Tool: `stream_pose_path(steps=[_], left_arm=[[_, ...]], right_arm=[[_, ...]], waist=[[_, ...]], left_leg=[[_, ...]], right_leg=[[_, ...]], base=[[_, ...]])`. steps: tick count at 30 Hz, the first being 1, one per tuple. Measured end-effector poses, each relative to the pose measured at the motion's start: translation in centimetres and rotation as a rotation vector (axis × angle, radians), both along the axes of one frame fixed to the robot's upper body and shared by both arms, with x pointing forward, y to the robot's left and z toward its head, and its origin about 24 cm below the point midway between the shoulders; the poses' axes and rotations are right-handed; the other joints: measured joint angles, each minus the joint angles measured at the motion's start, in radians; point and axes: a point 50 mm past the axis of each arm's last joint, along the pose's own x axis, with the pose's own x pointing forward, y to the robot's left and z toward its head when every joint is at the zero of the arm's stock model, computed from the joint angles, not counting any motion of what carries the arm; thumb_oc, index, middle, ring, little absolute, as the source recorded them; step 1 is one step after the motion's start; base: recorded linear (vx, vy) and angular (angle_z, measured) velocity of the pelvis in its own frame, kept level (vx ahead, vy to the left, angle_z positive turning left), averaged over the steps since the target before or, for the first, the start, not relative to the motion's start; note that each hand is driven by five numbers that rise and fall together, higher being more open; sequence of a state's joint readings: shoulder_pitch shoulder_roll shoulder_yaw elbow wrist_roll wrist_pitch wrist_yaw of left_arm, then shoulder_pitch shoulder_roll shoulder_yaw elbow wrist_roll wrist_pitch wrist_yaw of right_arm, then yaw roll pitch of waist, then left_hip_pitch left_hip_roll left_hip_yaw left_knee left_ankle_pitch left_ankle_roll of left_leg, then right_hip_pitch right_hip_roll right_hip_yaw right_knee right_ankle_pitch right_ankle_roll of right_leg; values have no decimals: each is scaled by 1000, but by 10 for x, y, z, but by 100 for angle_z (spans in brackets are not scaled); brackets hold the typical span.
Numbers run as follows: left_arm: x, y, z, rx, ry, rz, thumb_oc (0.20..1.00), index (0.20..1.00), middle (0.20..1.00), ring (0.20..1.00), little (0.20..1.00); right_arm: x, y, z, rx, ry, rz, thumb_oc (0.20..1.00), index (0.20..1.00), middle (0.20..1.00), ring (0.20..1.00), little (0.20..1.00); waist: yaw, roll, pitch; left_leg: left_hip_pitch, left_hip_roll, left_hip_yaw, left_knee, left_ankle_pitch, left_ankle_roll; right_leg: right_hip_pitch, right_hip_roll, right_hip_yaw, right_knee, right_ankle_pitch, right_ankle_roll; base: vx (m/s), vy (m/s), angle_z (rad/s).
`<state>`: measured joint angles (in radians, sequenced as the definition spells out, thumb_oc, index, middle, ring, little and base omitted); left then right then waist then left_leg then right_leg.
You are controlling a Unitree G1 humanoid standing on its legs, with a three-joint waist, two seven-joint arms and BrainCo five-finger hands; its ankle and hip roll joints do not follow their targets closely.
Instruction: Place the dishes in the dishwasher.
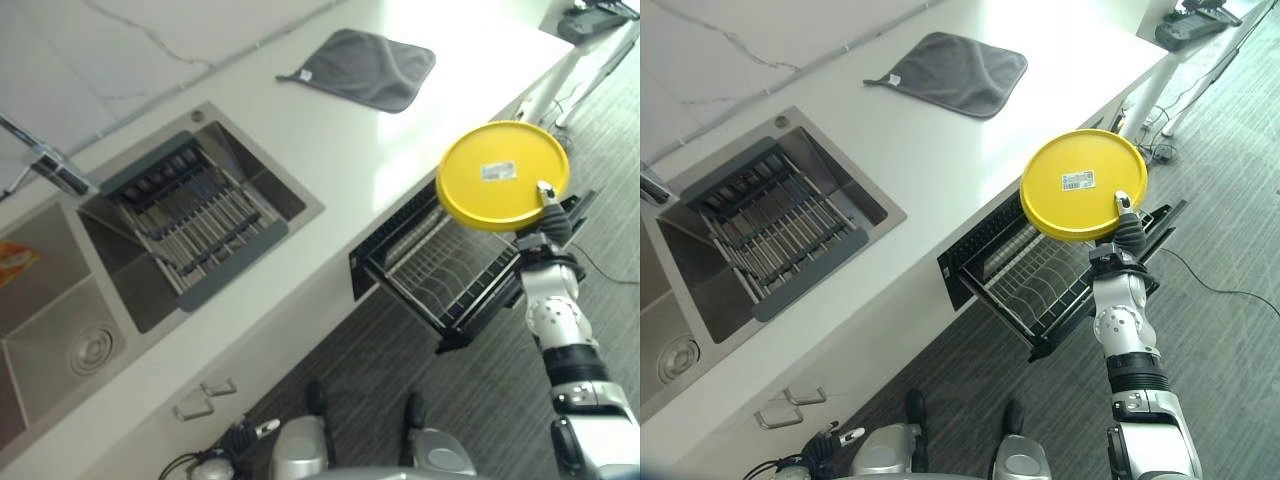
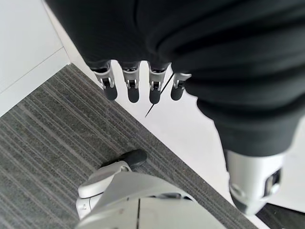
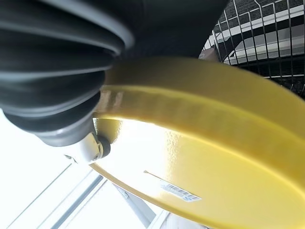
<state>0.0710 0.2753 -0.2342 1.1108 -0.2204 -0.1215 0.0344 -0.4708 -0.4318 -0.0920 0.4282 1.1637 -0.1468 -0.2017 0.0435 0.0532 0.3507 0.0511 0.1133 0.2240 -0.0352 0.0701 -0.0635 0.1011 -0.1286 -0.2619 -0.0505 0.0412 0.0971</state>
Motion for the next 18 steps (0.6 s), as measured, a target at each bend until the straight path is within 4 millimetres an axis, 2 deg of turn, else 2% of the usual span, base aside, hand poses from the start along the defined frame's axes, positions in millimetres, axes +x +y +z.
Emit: stream_pose_path(steps=[4,8,11,16,18], left_arm=[[-6,3,0,-2,5,-3,1000,1000,1000,1000,1000],[-9,5,-1,-2,11,0,1000,1000,1000,1000,1000],[-8,5,0,-4,0,-2,1000,1000,1000,1000,1000],[-3,4,1,-23,-32,18,1000,1000,1000,1000,1000],[-1,3,1,-27,-37,18,1000,1000,1000,1000,1000]], right_arm=[[-1,-23,3,39,13,-105,200,200,200,200,200],[-1,-23,-1,48,24,-112,200,200,200,200,200],[-2,-26,-12,55,70,-127,200,200,200,200,200],[-3,-25,-22,70,100,-135,200,200,200,200,200],[-3,-20,-34,89,140,-132,200,200,200,200,200]], waist=[[15,10,1],[15,16,1],[15,25,3],[15,58,21],[14,60,26]], left_leg=[[6,-13,-11,1,0,2],[6,-15,-13,2,1,2],[5,-14,-15,3,1,2],[-19,-13,-9,4,9,4],[-19,-13,-4,3,10,5]], right_leg=[[-4,-15,-8,21,-7,7],[-4,-16,-11,22,-7,7],[-6,-15,-13,24,-7,7],[-48,-17,-4,52,-10,3],[-53,-17,2,56,-10,3]], base=[[49,40,8],[2,19,1],[-33,13,1],[-83,17,-5],[-13,32,-7]])
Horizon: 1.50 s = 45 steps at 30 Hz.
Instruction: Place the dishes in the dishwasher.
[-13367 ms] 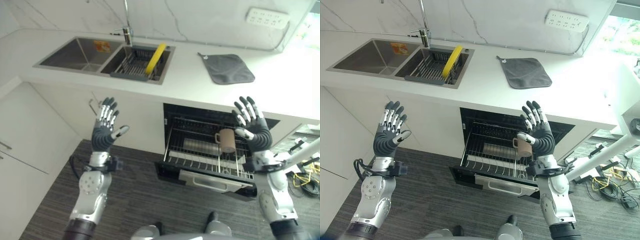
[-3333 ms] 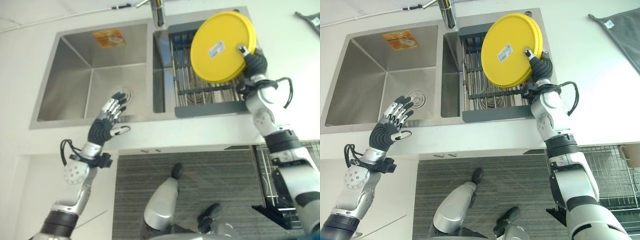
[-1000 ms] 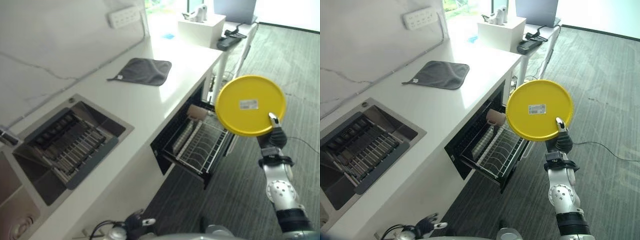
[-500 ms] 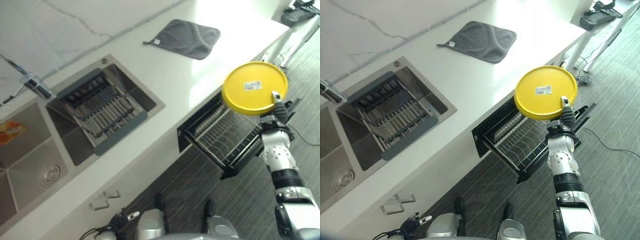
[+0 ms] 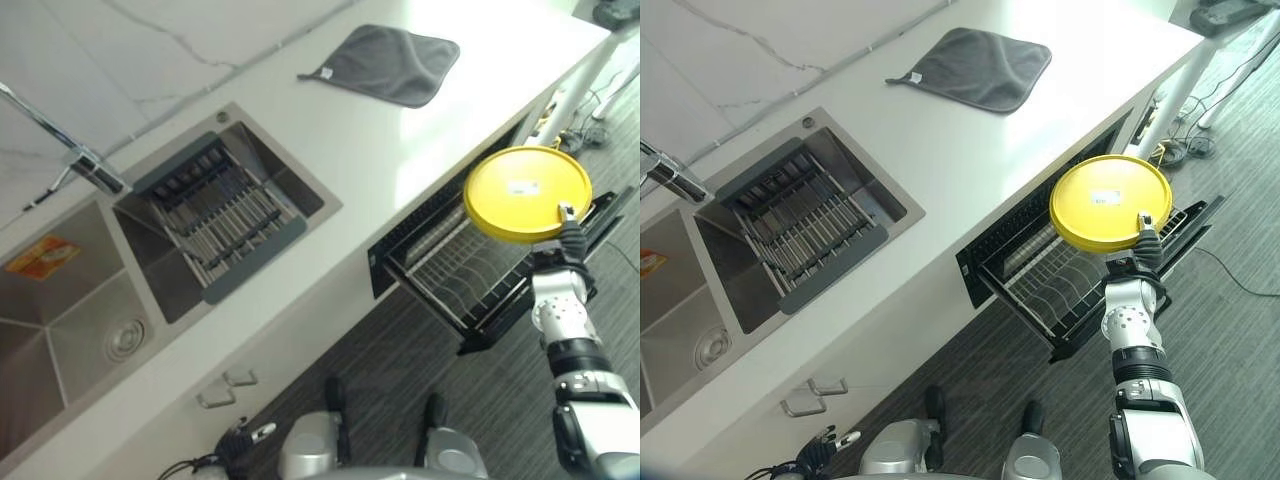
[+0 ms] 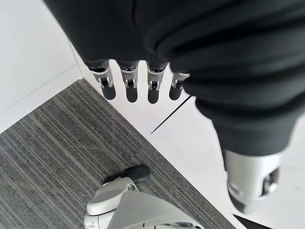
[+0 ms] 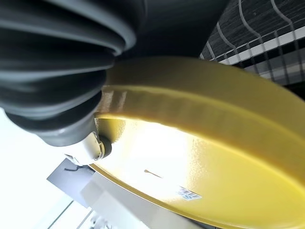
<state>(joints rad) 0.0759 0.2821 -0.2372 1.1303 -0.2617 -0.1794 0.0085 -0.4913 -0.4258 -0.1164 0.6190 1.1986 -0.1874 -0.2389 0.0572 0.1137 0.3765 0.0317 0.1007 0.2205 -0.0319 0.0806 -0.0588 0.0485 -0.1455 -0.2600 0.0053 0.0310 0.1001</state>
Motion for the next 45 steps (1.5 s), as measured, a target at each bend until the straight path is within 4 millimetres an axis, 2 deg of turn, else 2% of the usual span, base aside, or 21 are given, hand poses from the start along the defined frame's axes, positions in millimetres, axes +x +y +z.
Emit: stream_pose_path(steps=[6,9,12,13,15,16,17,18,19,20,22,23,24,25,30,32,35,37,39,42,45], left_arm=[[1,0,0,-1,-9,0,1000,1000,1000,1000,1000],[2,0,1,-21,-22,25,1000,1000,1000,1000,1000],[11,-1,3,-65,-61,83,1000,1000,1000,1000,1000],[18,-1,5,-71,-79,77,1000,1000,1000,1000,1000],[59,-5,19,-92,-191,31,1000,1000,1000,1000,1000],[72,-6,25,-96,-230,16,1000,1000,1000,1000,1000],[95,-8,38,-101,-304,-19,1000,1000,1000,1000,1000],[109,-9,47,-97,-354,-46,1000,1000,1000,1000,1000],[123,-11,56,-100,-399,-69,1000,1000,1000,1000,1000],[130,-16,61,-103,-422,-96,1000,1000,1000,1000,1000],[131,-22,61,-94,-422,-150,1000,1000,1000,1000,1000],[128,-24,58,-76,-401,-181,1000,1000,1000,1000,1000],[127,-22,57,-71,-389,-177,1000,1000,1000,1000,1000],[125,-18,56,-56,-377,-168,1000,1000,1000,1000,1000],[120,-6,54,-21,-349,-146,1000,1000,1000,1000,1000],[119,3,56,2,-342,-141,1000,1000,1000,1000,1000],[119,8,57,13,-334,-141,1000,1000,1000,1000,1000],[121,13,61,24,-337,-148,1000,1000,1000,1000,1000],[122,19,64,41,-343,-152,1000,1000,1000,1000,1000],[122,29,69,72,-350,-154,1000,1000,1000,1000,1000],[124,30,71,82,-367,-151,1000,1000,1000,1000,1000]], right_arm=[[-1,6,-15,6,60,12,200,200,200,200,200],[1,5,-16,-45,109,-5,200,200,200,200,200],[4,-2,-14,-167,197,-9,200,200,200,200,200],[9,-3,-8,-229,211,-1,200,200,200,200,200],[26,-6,32,-403,176,27,200,200,200,200,200],[31,-6,44,-433,153,32,200,200,200,200,200],[38,-5,66,-543,129,54,200,200,200,200,200],[41,-6,81,-620,114,61,200,200,200,200,200],[42,-9,93,-696,116,58,200,200,200,200,200],[43,-12,94,-739,143,58,200,200,200,200,200],[44,-14,93,-776,190,66,200,200,200,200,200],[44,-14,91,-809,213,61,200,200,200,200,200],[45,-15,91,-877,246,57,200,200,200,200,200],[47,-16,95,-1030,311,49,200,200,200,200,200],[49,-14,111,-1443,408,25,200,200,200,200,200],[51,-12,127,-1711,446,16,200,200,200,200,200],[51,-12,140,-1935,480,-12,200,200,200,200,200],[52,-6,152,-2169,484,-39,200,200,200,200,200],[53,1,161,-2285,453,-83,200,200,200,200,200],[53,8,161,-2447,411,-184,200,200,200,200,200],[51,9,162,-2479,354,-302,200,200,200,200,200]], waist=[[0,5,4],[0,16,15],[3,28,31],[3,27,42],[9,20,117],[13,14,140],[22,-4,162],[27,-16,170],[35,-23,174],[43,-28,176],[47,-30,177],[48,-30,177],[48,-30,177],[52,-30,177],[63,-30,176],[68,-30,177],[72,-33,176],[75,-42,176],[78,-57,176],[86,-97,176],[88,-101,176]], left_leg=[[2,-1,2,0,0,0],[1,-2,3,0,0,0],[-35,-2,1,9,7,7],[-65,1,0,26,7,7],[-152,12,-17,91,7,8],[-170,15,-20,107,7,8],[-221,20,-24,136,8,11],[-260,22,-27,152,9,12],[-293,24,-34,160,13,14],[-297,25,-38,160,18,14],[-297,26,-43,171,14,13],[-297,27,-44,173,11,16],[-296,26,-46,173,10,14],[-296,27,-46,172,11,15],[-299,28,-46,173,13,19],[-310,29,-53,174,16,15],[-315,30,-67,175,16,15],[-330,36,-78,182,16,14],[-341,41,-88,195,13,11],[-363,53,-99,226,1,3],[-397,53,-100,248,-10,9]], right_leg=[[-1,-1,2,0,0,0],[-4,-4,3,6,-1,1],[-46,-8,3,40,-8,-1],[-76,-10,3,64,-14,-4],[-167,-14,1,150,-27,-18],[-188,-16,2,173,-32,-20],[-246,-18,3,218,-40,-29],[-288,-20,3,245,-45,-33],[-321,-21,1,262,-48,-37],[-326,-21,-1,265,-48,-38],[-320,-21,-2,270,-51,-39],[-319,-21,-1,272,-59,-51],[-320,-22,-1,272,-69,-44],[-321,-22,-2,273,-70,-45],[-326,-22,-3,279,-64,-44],[-330,-21,-14,281,-62,-41],[-325,-20,-28,280,-64,-44],[-328,-14,-39,277,-64,-45],[-329,-9,-48,276,-66,-47],[-333,0,-54,277,-67,-52],[-359,0,-50,273,-62,-58]], base=[[-24,39,-1],[-46,38,0],[-165,-15,2],[-153,-55,6],[-219,-69,9],[-226,-70,3],[-211,-74,2],[-137,-61,7],[-131,-61,10],[-95,-51,11],[-35,-49,5],[3,-51,3],[-13,-55,2],[-49,-24,1],[-13,-14,0],[-28,-83,8],[-27,-108,12],[-19,-102,10],[-5,-81,10],[-18,-54,2],[-24,-21,-3]])
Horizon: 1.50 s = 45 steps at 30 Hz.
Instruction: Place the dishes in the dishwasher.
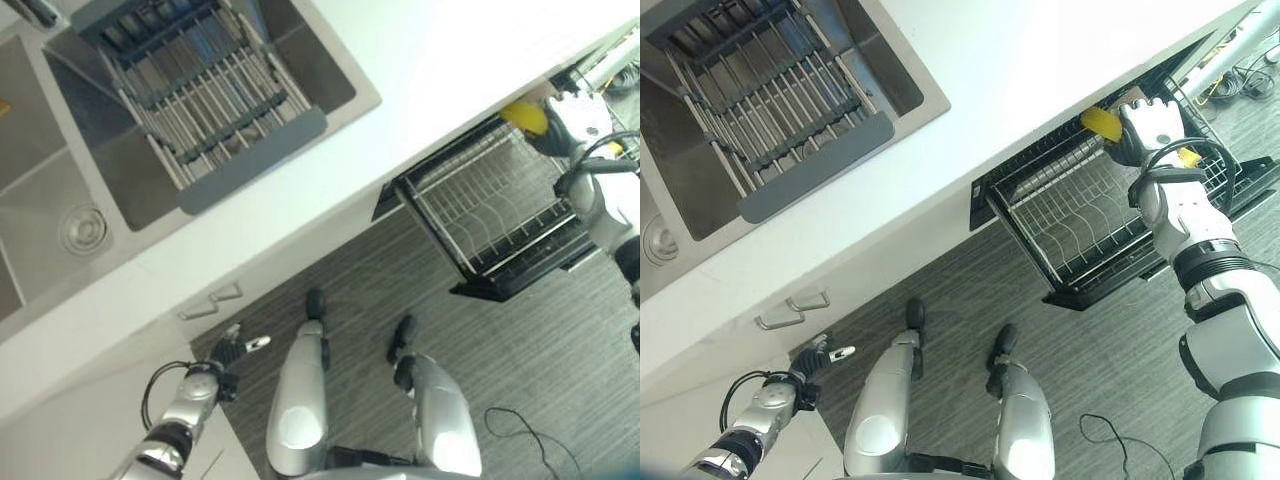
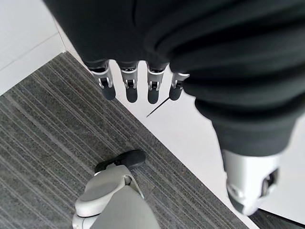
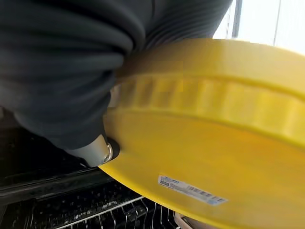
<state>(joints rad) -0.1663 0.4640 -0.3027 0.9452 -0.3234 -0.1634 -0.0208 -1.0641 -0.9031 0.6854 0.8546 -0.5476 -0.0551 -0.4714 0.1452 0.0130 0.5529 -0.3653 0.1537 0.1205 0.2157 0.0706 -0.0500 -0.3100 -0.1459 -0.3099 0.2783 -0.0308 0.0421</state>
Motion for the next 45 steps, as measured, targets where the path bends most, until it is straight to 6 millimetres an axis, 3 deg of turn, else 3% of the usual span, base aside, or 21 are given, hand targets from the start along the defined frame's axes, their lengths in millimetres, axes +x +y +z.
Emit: stream_pose_path(steps=[8,11,15,23,31,36,45], left_arm=[[1,2,2,14,-35,7,1000,1000,1000,1000,1000],[3,-10,-1,-13,-58,-9,1000,1000,1000,1000,1000],[2,-13,-3,4,-62,-22,1000,1000,1000,1000,1000],[9,-24,0,-12,-118,-21,1000,1000,1000,1000,1000],[9,-38,-4,-32,-111,-58,1000,1000,1000,1000,1000],[10,-44,-4,-53,-108,-85,1000,1000,1000,1000,1000],[9,-49,-6,-65,-97,-119,1000,1000,1000,1000,1000]], right_arm=[[-5,3,-1,-138,-136,32,200,200,200,200,200],[-7,3,-9,-154,-234,54,200,200,200,200,200],[-4,17,-23,-156,-284,110,200,200,200,200,200],[-7,20,-23,-145,-367,126,200,200,200,200,200],[-5,27,-28,-138,-360,142,200,200,200,200,200],[-2,32,-37,-171,-330,149,200,200,200,200,200],[-1,35,-35,-174,-328,157,200,200,200,200,200]], waist=[[2,4,0],[3,34,1],[3,51,0],[2,73,-1],[7,116,-3],[30,119,-5],[55,120,-6]], left_leg=[[-41,2,1,18,1,6],[-89,-1,-1,44,0,5],[-100,-2,0,41,1,6],[-120,-13,1,28,8,7],[-122,-33,-1,14,20,7],[-123,-40,0,13,20,7],[-146,-44,-5,11,21,5]], right_leg=[[-40,-1,6,9,8,1],[-84,-8,8,33,7,0],[-105,-13,12,38,3,-5],[-142,-23,21,55,1,-3],[-171,-41,28,101,-20,-4],[-186,-58,30,127,-34,-1],[-220,-69,26,159,-55,-2]], base=[[-30,7,-2],[-63,73,1],[-46,57,-2],[-42,44,-1],[-10,62,2],[19,68,3],[10,9,3]])
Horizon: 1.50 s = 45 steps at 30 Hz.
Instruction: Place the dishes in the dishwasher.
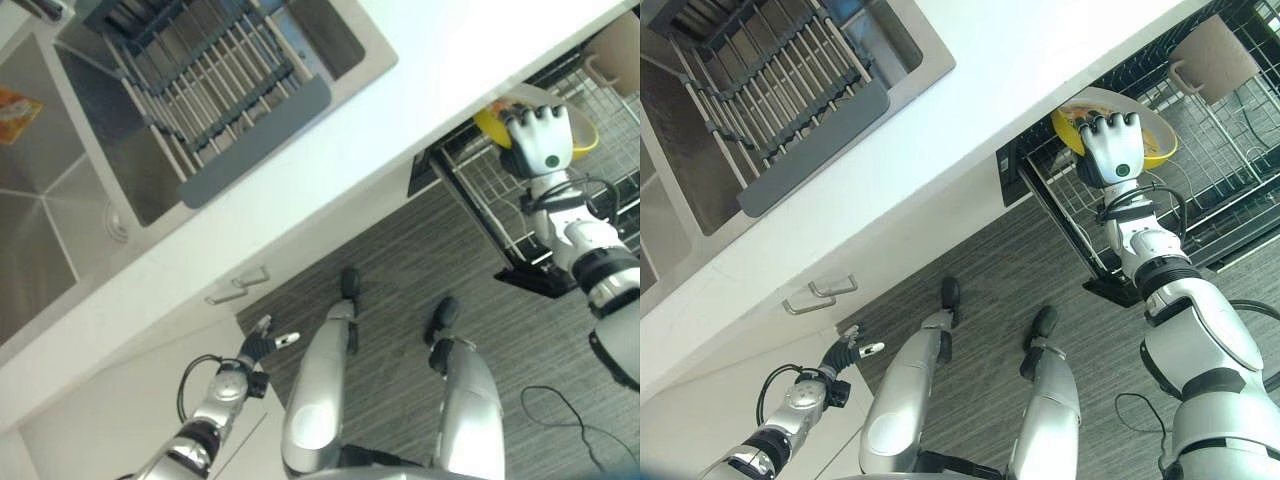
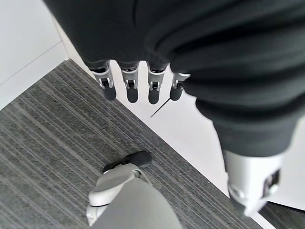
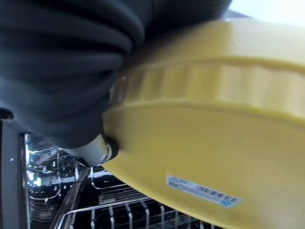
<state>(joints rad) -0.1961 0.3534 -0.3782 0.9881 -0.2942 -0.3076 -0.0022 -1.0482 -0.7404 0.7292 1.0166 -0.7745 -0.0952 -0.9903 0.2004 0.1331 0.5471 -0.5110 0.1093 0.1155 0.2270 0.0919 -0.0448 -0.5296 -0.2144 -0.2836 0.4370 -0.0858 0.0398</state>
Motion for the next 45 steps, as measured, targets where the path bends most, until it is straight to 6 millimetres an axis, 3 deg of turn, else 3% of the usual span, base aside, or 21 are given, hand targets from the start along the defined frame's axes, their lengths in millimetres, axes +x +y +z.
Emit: stream_pose_path(steps=[6,11,19,25,26,29,31,34,38,42,45], left_arm=[[0,-2,-1,0,3,-4,1000,1000,1000,1000,1000],[0,-4,-1,-7,5,-5,1000,1000,1000,1000,1000],[-4,-7,-4,-37,14,19,1000,1000,1000,1000,1000],[-3,-8,-3,-57,5,36,1000,1000,1000,1000,1000],[-2,-9,-2,-70,-2,45,1000,1000,1000,1000,1000],[2,-12,2,-80,-24,35,1000,1000,1000,1000,1000],[2,-12,2,-80,-24,35,1000,1000,1000,1000,1000],[6,-14,6,-85,-39,32,1000,1000,1000,1000,1000],[6,-14,5,-84,-26,34,1000,1000,1000,1000,1000],[6,-14,5,-84,-23,35,1000,1000,1000,1000,1000],[6,-15,4,-85,-17,37,1000,1000,1000,1000,1000]], right_arm=[[-1,-1,2,-36,-56,-32,200,200,200,200,200],[-4,-10,16,-35,-176,-112,200,200,200,200,200],[-14,-39,30,277,-343,-315,200,200,200,200,200],[-14,-39,29,318,-355,-340,200,200,200,200,200],[-13,-39,29,371,-346,-346,1000,1000,1000,1000,1000],[-5,-45,18,524,-187,-377,1000,1000,1000,1000,1000],[9,-29,-1,589,53,-345,1000,1000,1000,1000,1000],[21,-5,-13,629,247,-243,1000,1000,1000,1000,1000],[25,-2,3,637,267,-175,1000,1000,1000,1000,1000],[24,-3,7,647,249,-156,1000,1000,1000,1000,1000],[23,0,9,861,180,-59,1000,1000,1000,1000,1000]], waist=[[4,1,0],[13,1,0],[27,1,0],[27,1,0],[26,1,0],[25,1,0],[22,1,0],[28,1,0],[27,1,0],[26,1,-1],[25,1,-1]], left_leg=[[-15,-3,-8,2,0,0],[-71,-8,-20,24,0,0],[-109,-15,-19,37,-1,2],[-109,-15,-20,38,-1,2],[-110,-16,-20,38,0,3],[-111,-16,-21,38,0,3],[-112,-14,-21,38,1,4],[-125,-13,-22,46,1,3],[-137,-19,-24,60,1,4],[-137,-22,-23,60,2,5],[-126,-21,-24,70,-1,9]], right_leg=[[-11,-3,-6,4,-2,0],[-64,-15,-9,37,-14,-3],[-105,-22,-5,55,-18,-4],[-106,-24,-3,56,-18,-4],[-106,-23,-3,57,-18,-4],[-106,-23,-4,58,-18,-4],[-108,-24,-4,59,-18,-4],[-124,-26,-4,74,-22,-7],[-136,-34,-2,89,-24,-7],[-134,-38,-1,88,-23,-5],[-116,-37,-3,89,-22,-4]], base=[[11,2,4],[28,12,7],[11,15,1],[0,0,0],[0,0,0],[0,0,0],[11,-39,-1],[3,-11,0],[2,2,1],[-7,17,1],[-4,11,0]])
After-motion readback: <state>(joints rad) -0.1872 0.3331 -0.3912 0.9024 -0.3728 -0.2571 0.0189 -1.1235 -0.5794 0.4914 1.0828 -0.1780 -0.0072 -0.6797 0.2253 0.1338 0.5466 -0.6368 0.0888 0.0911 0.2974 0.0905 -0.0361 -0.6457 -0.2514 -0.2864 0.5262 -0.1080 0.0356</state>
